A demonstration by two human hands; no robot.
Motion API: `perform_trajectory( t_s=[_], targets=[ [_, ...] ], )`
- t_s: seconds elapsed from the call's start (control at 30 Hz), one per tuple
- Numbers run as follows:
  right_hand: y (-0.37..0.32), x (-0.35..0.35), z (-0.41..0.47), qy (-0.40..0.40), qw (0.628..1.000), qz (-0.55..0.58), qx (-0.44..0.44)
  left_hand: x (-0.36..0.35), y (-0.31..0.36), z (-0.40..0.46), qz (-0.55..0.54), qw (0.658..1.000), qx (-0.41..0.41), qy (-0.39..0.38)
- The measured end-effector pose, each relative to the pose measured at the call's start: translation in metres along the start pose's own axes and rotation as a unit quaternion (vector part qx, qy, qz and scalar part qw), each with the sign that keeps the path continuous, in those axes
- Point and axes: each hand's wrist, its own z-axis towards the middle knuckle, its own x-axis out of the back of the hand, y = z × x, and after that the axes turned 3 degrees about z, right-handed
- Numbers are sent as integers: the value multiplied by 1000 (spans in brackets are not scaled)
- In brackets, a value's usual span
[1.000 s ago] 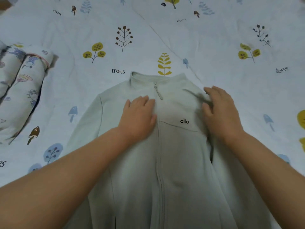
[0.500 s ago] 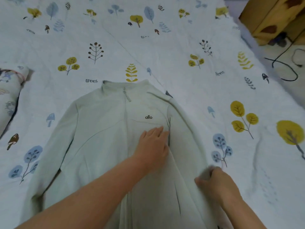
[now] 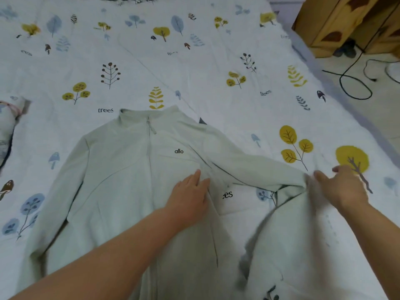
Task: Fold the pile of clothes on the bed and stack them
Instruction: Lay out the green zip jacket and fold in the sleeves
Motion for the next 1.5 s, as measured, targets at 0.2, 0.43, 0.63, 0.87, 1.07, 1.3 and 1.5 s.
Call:
perform_trajectory(
  t_s=[0.2,0.43,0.63,0.87,1.07,1.3,1.5],
  targets=[
    [27,-27,-45,-186,978,14,-91,-7,21,18,-4,989,20,146],
    [53,-34,-31,-142,986,80,27,-5,75,49,3,995,-46,93],
    [99,34,43,-28,992,125,17,-21,107,43,13,990,-110,-89],
    [94,17,7,62,987,-29,149,-35,130,37,-56,992,-55,-96],
    [100,-22,-11,-70,954,-187,225,-41,154,38,-130,989,-14,-67],
    [80,-3,-28,-160,957,110,216,-37,163,34,-348,933,13,-84],
    [61,15,-30,-144,928,248,237,17,126,3,-448,888,-52,-93]
  ],
)
